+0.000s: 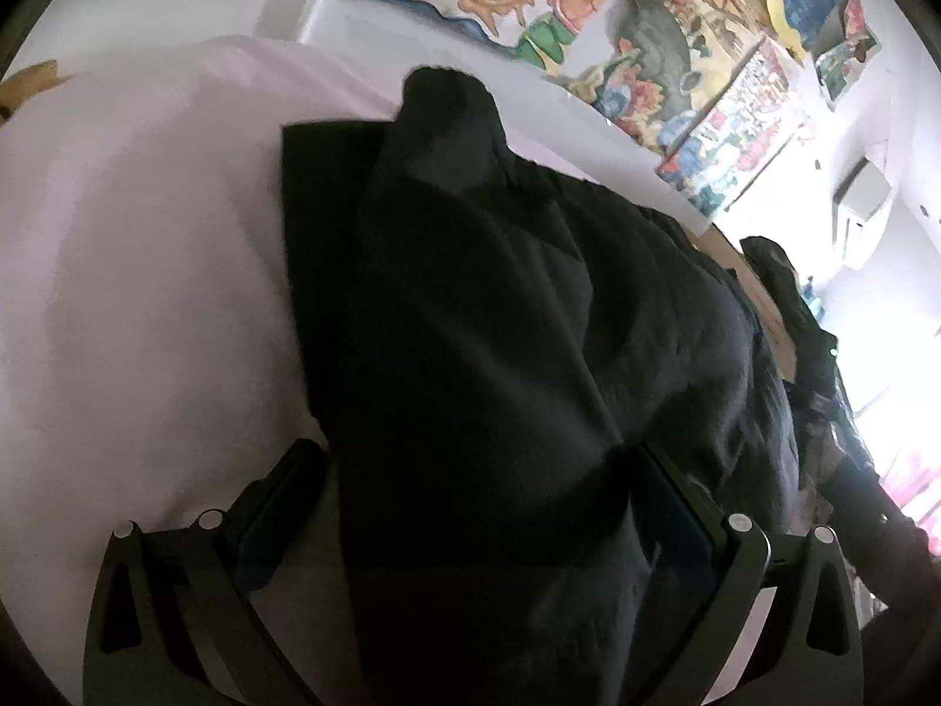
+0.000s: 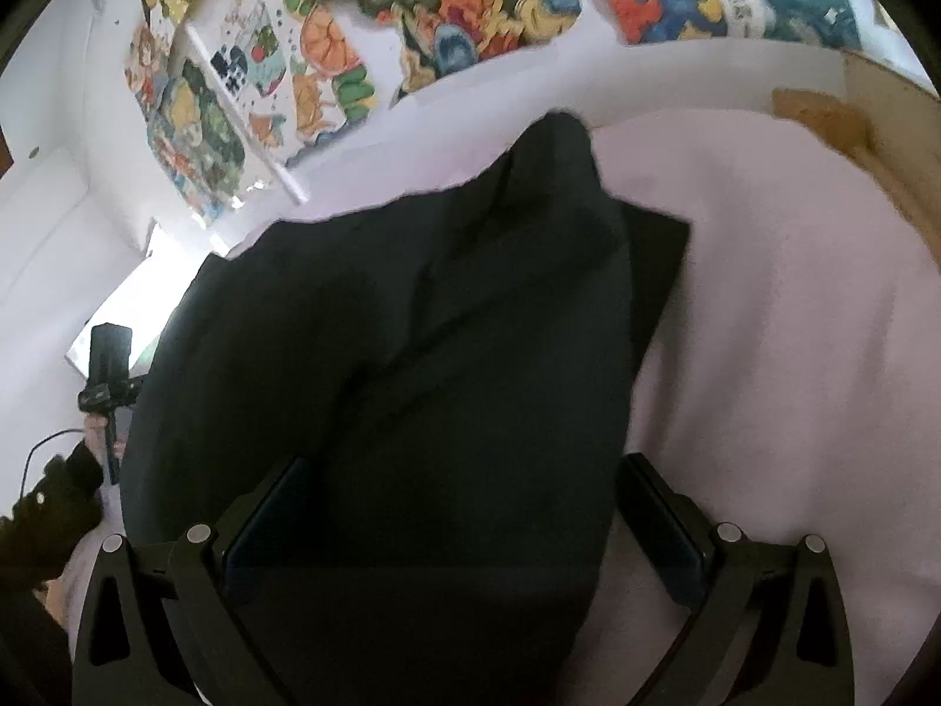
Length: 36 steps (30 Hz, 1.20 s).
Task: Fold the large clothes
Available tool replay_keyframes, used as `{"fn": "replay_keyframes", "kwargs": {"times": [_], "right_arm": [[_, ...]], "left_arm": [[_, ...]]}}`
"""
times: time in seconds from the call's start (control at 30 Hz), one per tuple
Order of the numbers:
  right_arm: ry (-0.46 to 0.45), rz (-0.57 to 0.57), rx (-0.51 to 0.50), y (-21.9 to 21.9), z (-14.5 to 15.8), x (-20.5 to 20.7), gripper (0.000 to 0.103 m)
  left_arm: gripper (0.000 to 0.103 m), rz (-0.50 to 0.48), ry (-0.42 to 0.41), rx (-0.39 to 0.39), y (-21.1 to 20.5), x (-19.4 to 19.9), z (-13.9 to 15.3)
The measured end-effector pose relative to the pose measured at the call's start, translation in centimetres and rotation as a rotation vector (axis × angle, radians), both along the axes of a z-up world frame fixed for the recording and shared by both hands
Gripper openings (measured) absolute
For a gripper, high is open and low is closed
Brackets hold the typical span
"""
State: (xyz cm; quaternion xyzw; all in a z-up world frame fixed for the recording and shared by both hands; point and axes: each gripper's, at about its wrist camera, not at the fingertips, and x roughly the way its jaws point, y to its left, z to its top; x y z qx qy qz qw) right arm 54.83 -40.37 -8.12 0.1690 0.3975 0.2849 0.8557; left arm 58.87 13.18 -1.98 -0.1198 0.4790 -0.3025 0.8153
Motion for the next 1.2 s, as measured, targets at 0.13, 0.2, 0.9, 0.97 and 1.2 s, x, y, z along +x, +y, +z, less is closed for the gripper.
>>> {"fn": "replay_keyframes", "kwargs": {"times": [0.13, 0.2, 0.9, 0.97, 1.2], "right_arm": [[0.027, 0.068, 0.041, 0.7, -0.3, -0.1, 0.103], [0.036, 0.100, 0.055, 1.0, -0.5, -0.1, 0.103], [0.108, 0.099, 0.027, 2.5, -2.2, 0.3, 0.103], [0.102, 0.098, 0.026, 2.5, -2.2, 0.2, 0.103], [0.065, 0.086, -0.014, 2.8, -1.5, -0.4, 0.094]], "left_arm": [[0.102, -0.035, 0.016, -0.008, -0.4, 0.0, -0.4], [0.102, -0.055, 0.019, -0.001, -0.7, -0.1, -0.5], [0.102, -0.070, -0.117, 0.263, -4.0, -2.1, -1.7], [0.102, -0.069, -0.121, 0.270, -4.0, -2.3, -1.7], [0.102, -0.064, -0.121, 0.303, -4.8, -2.4, -1.7]]}}
